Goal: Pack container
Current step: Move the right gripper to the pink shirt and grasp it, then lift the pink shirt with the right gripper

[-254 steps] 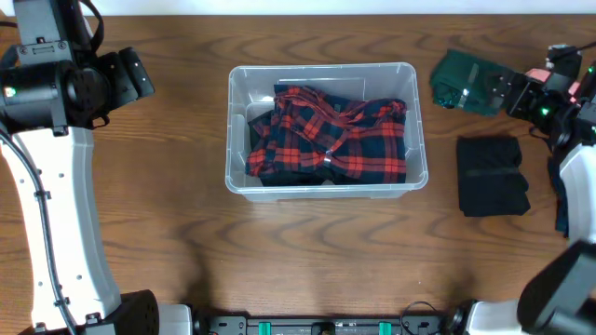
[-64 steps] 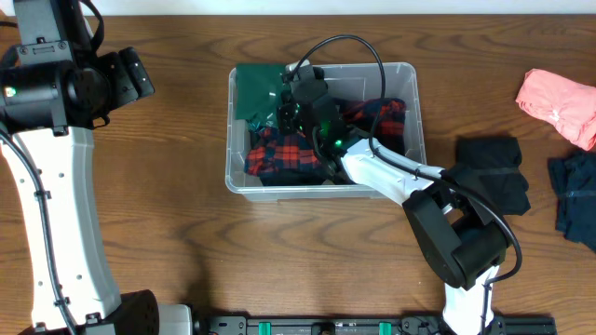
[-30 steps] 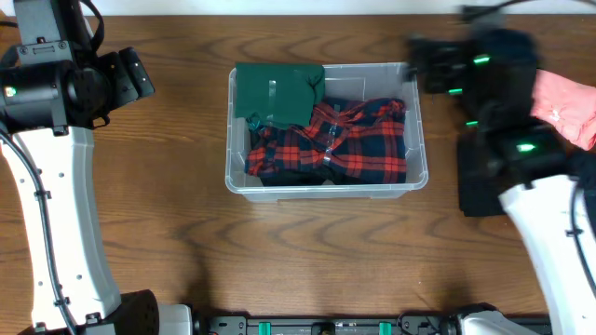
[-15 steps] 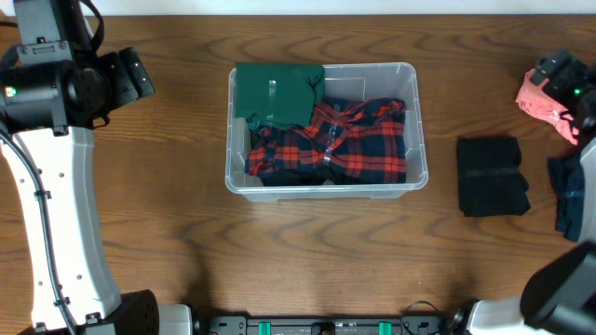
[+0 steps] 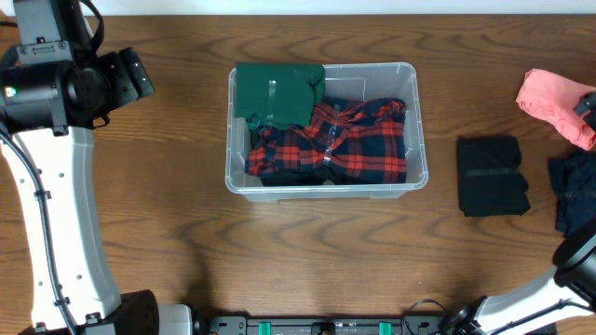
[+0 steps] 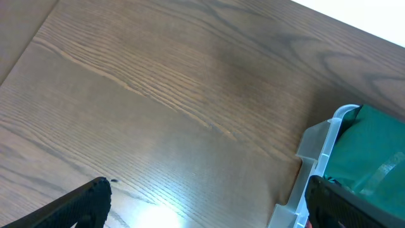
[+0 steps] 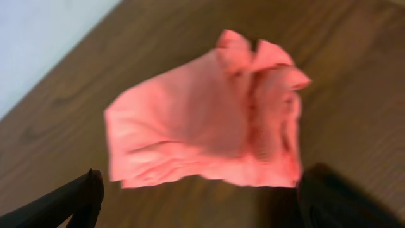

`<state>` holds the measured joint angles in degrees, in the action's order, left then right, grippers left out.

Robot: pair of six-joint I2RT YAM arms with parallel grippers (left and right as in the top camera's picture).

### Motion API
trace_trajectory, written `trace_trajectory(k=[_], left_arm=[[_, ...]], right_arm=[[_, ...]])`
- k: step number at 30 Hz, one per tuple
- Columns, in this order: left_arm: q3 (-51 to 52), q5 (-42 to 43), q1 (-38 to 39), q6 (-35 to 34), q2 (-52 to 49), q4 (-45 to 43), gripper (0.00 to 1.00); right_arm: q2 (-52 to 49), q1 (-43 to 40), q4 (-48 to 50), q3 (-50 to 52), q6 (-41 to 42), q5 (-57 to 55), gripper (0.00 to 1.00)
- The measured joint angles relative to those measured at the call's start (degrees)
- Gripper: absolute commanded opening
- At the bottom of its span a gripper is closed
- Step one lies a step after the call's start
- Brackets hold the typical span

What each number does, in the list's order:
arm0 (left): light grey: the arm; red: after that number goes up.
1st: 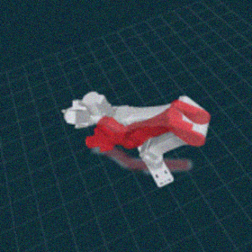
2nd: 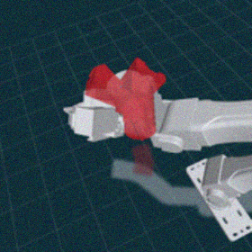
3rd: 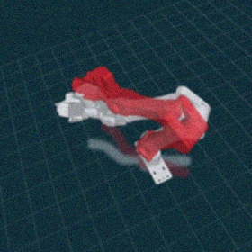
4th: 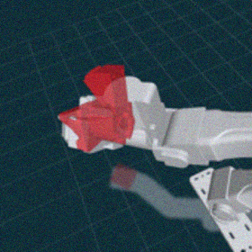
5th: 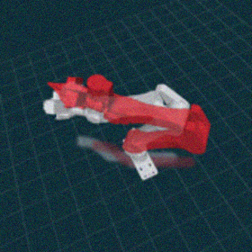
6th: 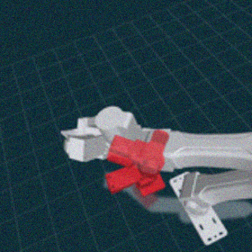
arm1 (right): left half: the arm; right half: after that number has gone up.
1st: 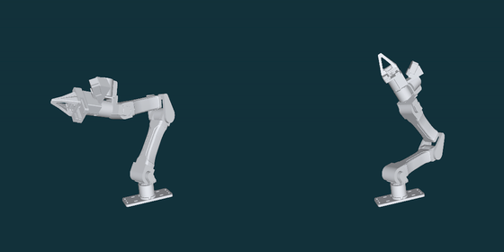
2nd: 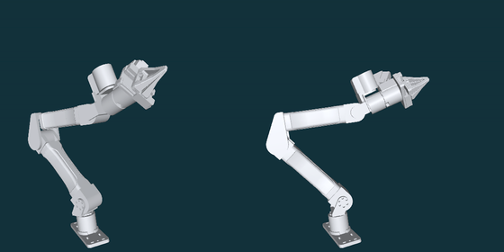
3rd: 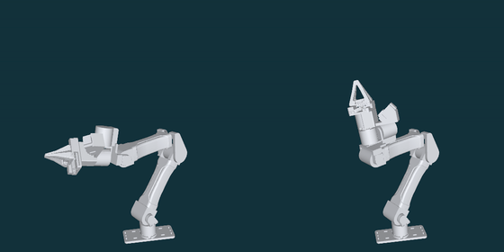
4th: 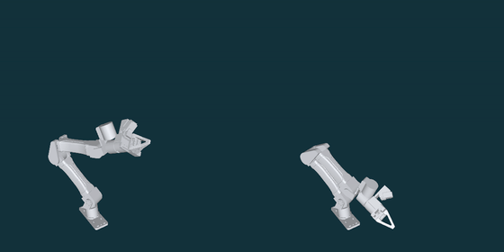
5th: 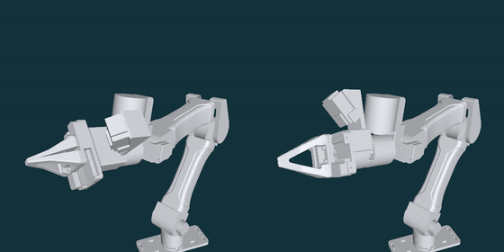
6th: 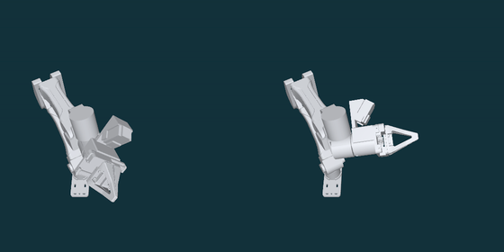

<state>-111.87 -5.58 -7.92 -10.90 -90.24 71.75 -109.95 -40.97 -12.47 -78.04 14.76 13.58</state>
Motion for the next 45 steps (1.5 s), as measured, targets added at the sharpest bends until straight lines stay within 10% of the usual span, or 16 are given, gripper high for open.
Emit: trace_trajectory(k=[29,33,37,45], left_arm=[[0.0,0.02,0.0,0.0,0.0,0.0,0.98],[0.0,0.02,0.0,0.0,0.0,0.0,0.98],[0.0,0.0,0.0,0.0,0.0,0.0,0.98],[0.0,0.02,0.0,0.0,0.0,0.0,0.98]], right_arm=[[-18.36,-2.27,22.4,0.11,-4.31,1.27,0.87],[-19.06,-1.64,24.33,0.11,-3.78,1.57,0.64],[-19.45,-0.76,26.27,0.11,-3.19,2.54,0.07],[-19.54,-0.42,27.91,0.11,-0.79,5.38,0.01]])
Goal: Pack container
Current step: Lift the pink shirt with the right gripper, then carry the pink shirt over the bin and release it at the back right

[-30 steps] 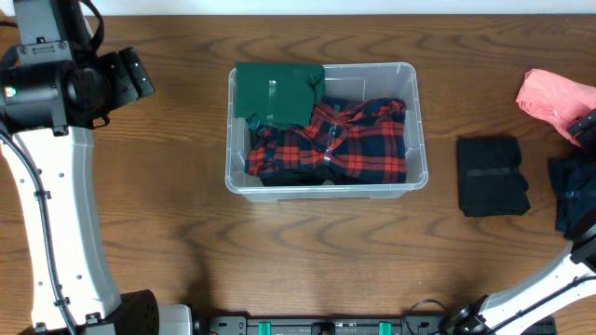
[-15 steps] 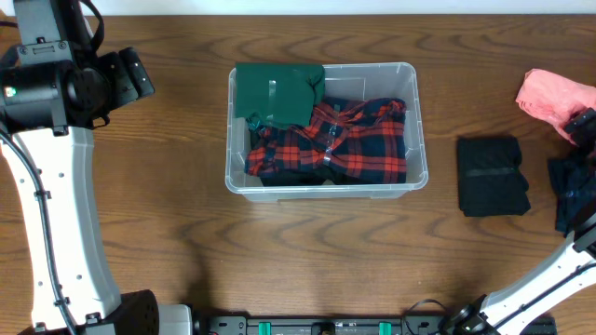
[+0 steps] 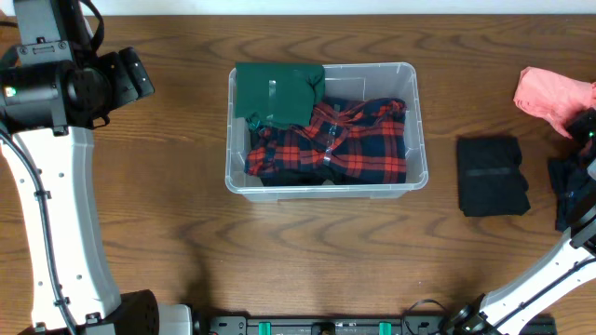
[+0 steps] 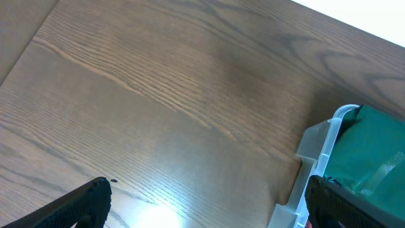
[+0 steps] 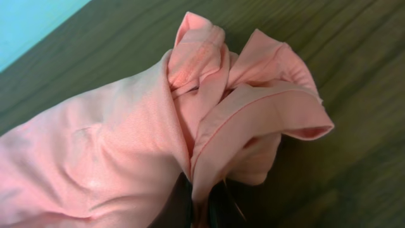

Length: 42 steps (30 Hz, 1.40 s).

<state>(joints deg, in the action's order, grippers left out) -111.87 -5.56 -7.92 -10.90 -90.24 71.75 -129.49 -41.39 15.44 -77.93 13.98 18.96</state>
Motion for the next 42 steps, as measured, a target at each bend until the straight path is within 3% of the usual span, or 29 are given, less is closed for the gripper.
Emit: trace_trajectory(k=[8,21,33,42], left_arm=[[0.0,-0.02,0.0,0.0,0.0,0.0,0.98],[0.0,-0.02,0.0,0.0,0.0,-0.02,0.98],[0.0,-0.02,0.0,0.0,0.0,-0.02,0.98],[0.0,-0.02,0.0,0.0,0.0,0.0,0.98]], right_arm=[[5.31,0.63,-3.13,0.52,5.7,5.7,0.01],[35.82,8.09,-15.8,0.46,7.72,15.61,0.01],[44.5,25.77,-20.94,0.46,8.59,24.26,0.01],[44.48,44.7,-24.68,0.48,10.12,16.55,0.01]])
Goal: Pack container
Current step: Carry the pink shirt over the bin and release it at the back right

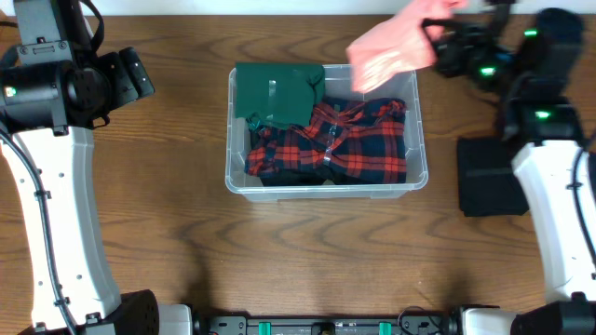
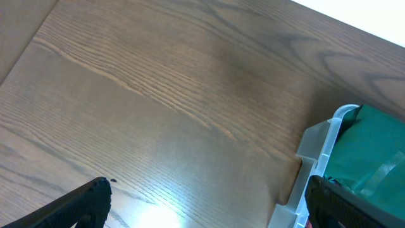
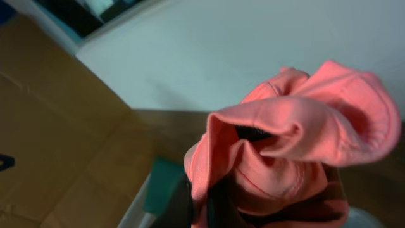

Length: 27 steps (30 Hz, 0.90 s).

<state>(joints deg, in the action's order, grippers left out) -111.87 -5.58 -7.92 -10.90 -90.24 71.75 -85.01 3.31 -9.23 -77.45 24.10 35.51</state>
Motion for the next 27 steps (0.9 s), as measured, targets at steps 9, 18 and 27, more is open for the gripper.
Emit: trace_trajectory(k=[9,18,27], left_arm=[[0.0,0.0,0.0,0.0,0.0,0.0,0.98],[0.0,0.0,0.0,0.0,0.0,0.0,0.98],[0.0,0.0,0.0,0.0,0.0,0.0,0.98]], right_arm=[[-0.57,10.49,-0.87,0.02,1.73,-13.64,0.01],[-9.49,12.5,-0.02,0.02,2.23,-18.03,0.01],[-12.7,13.0,0.44,0.04,1.73,-18.05,0.41]])
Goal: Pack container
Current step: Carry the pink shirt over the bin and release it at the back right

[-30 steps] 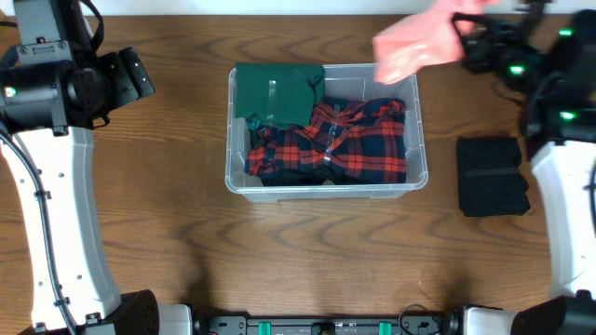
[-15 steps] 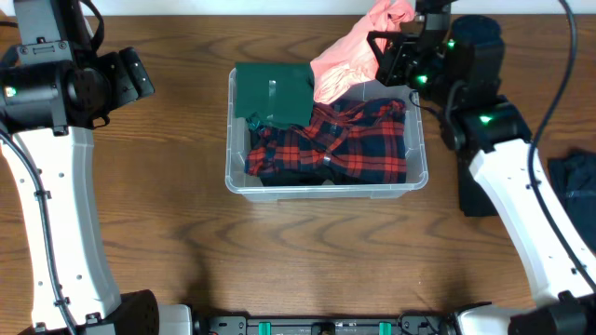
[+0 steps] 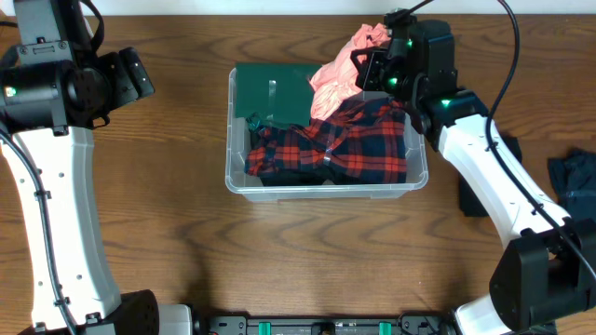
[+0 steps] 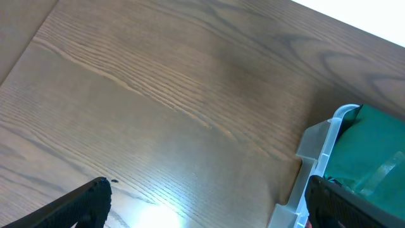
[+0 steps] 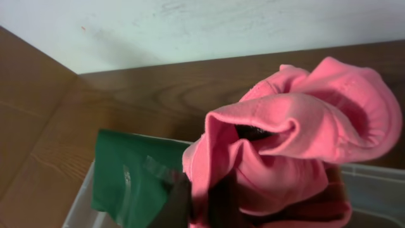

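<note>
A clear plastic container (image 3: 233,140) sits mid-table holding a green garment (image 3: 270,93) at its back left and a red plaid shirt (image 3: 345,140). My right gripper (image 3: 368,70) is shut on a bunched pink garment (image 3: 340,70), which hangs over the container's back edge, above the green and plaid cloth. The pink garment (image 5: 285,158) fills the right wrist view, with the green garment (image 5: 133,171) below it. My left gripper (image 4: 205,215) stands open over bare wood left of the container (image 4: 323,152).
A folded black garment (image 3: 507,177) lies right of the container, partly under my right arm. A dark blue garment (image 3: 573,181) lies at the table's right edge.
My right gripper has come down and left with the pink garment, from above the container's back right corner to low over its back middle. The left arm has not moved.
The pink garment lay at the far right with my right gripper open above it. Then the gripper was shut on it there. Later it was held high by the container's back right corner, and now it hangs over the container's contents.
</note>
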`<state>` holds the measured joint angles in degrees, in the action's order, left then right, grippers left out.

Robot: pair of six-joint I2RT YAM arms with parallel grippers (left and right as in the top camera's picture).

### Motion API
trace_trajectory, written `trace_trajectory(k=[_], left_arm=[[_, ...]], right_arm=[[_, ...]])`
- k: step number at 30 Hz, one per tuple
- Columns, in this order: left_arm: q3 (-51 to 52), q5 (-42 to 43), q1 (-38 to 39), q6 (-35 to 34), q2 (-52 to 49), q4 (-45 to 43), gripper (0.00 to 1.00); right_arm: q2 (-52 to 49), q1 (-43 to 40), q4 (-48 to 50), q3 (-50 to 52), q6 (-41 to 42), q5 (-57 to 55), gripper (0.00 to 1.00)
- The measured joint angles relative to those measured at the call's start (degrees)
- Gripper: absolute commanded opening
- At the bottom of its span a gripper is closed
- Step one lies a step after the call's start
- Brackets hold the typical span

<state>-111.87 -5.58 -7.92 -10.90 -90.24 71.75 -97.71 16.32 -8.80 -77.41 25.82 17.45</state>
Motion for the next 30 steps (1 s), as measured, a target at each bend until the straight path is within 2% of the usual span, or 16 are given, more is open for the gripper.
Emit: trace_trajectory(k=[4,14,21,24,30], left_arm=[[0.0,0.02,0.0,0.0,0.0,0.0,0.98],[0.0,0.0,0.0,0.0,0.0,-0.02,0.98],[0.0,0.0,0.0,0.0,0.0,0.0,0.98],[0.0,0.02,0.0,0.0,0.0,0.0,0.98],[0.0,0.02,0.0,0.0,0.0,0.0,0.98]], right_arm=[[0.0,0.0,-0.63,0.0,-0.7,-0.74,0.54],[2.14,-1.81,-5.11,0.02,-6.54,-2.25,0.54],[12.61,-2.91,-7.89,-0.02,-11.78,-6.75,0.52],[14.36,-2.91,-8.13,-0.39,-13.18,-7.82,0.44],[9.18,-2.67,-9.44,-0.48,-14.6,-8.87,0.1]])
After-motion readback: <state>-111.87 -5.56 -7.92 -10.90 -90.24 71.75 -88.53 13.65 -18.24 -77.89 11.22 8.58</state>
